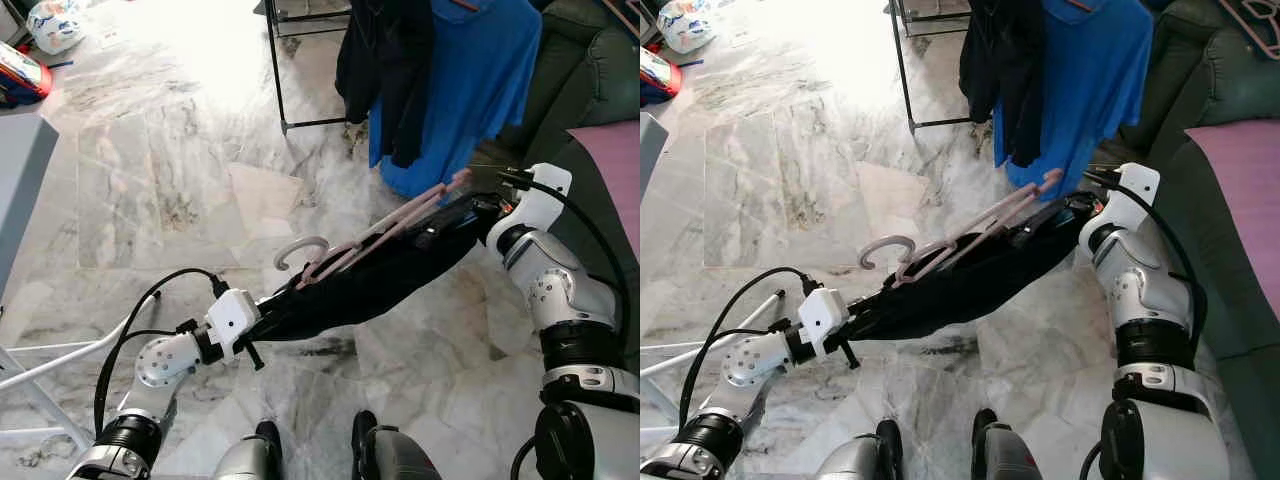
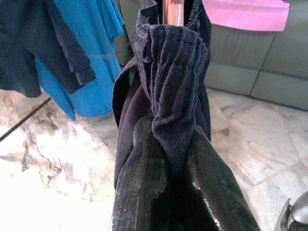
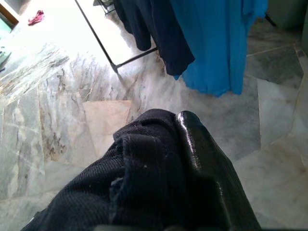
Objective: Hang hanger
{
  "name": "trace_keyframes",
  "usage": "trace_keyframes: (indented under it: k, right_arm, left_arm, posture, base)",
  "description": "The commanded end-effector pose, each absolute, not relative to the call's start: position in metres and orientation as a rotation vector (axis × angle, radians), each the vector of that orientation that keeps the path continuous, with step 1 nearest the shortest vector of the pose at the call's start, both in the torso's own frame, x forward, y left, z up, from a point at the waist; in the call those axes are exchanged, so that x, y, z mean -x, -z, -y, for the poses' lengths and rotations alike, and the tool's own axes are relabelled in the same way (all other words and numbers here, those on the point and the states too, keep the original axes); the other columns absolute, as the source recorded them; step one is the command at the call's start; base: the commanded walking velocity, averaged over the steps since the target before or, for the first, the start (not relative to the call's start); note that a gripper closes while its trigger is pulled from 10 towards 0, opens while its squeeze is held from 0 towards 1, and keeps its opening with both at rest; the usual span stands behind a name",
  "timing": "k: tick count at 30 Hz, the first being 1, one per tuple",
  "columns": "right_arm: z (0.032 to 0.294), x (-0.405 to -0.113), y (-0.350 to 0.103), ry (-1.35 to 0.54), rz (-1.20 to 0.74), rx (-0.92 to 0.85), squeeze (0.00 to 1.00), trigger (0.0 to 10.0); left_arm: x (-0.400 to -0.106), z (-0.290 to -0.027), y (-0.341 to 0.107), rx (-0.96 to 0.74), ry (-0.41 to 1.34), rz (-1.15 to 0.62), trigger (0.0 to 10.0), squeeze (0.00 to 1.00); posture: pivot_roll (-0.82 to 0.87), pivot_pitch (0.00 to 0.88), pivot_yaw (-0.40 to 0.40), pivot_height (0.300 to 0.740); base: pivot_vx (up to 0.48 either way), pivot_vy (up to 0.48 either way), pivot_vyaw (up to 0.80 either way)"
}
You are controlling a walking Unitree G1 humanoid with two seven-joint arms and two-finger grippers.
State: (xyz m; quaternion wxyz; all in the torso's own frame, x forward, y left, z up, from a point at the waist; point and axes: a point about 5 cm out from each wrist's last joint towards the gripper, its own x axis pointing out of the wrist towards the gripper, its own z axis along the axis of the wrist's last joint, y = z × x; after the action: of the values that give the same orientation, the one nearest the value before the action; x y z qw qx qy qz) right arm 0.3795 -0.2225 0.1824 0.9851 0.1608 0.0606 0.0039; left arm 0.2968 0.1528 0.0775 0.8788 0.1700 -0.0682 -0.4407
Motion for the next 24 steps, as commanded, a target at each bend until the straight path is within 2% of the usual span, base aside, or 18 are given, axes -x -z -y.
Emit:
trace_keyframes:
  k: [1,8,14,24]
  right_arm:
    - [0.229,-0.377,-0.186,0.012,-0.086,-0.319,0.0,0.0]
    - [0.237,-0.377,-0.178,0.043,-0.13,-0.3,0.0,0.0]
    - [0.248,-0.379,-0.17,0.105,-0.176,-0.357,0.0,0.0]
    - [0.247,-0.388,-0.194,0.087,-0.098,-0.334,0.0,0.0]
  left_arm:
    - [-0.292,-0.155,-0.073,-0.338,0.92,0.137,0.0,0.0]
    - [-0.293,-0.149,-0.087,-0.317,0.961,0.227,0.0,0.0]
    - [-0.294,-0.149,-0.095,-0.301,1.016,0.251,0.0,0.0]
    - [-0.28,-0.146,-0.073,-0.373,1.204,0.121,0.0,0.0]
  posture:
    - [0.0,0.284,0.005,0.74]
    - [-0.01,0.286,0.003,0.74]
    - [-0.01,0.286,0.007,0.74]
    - [-0.04,0.282,0.019,0.74]
  base:
    - [0.0,0.0,0.0]
    - [0.0,0.0,0.0]
    - [0.0,0.0,0.0]
    - [0.0,0.0,0.0]
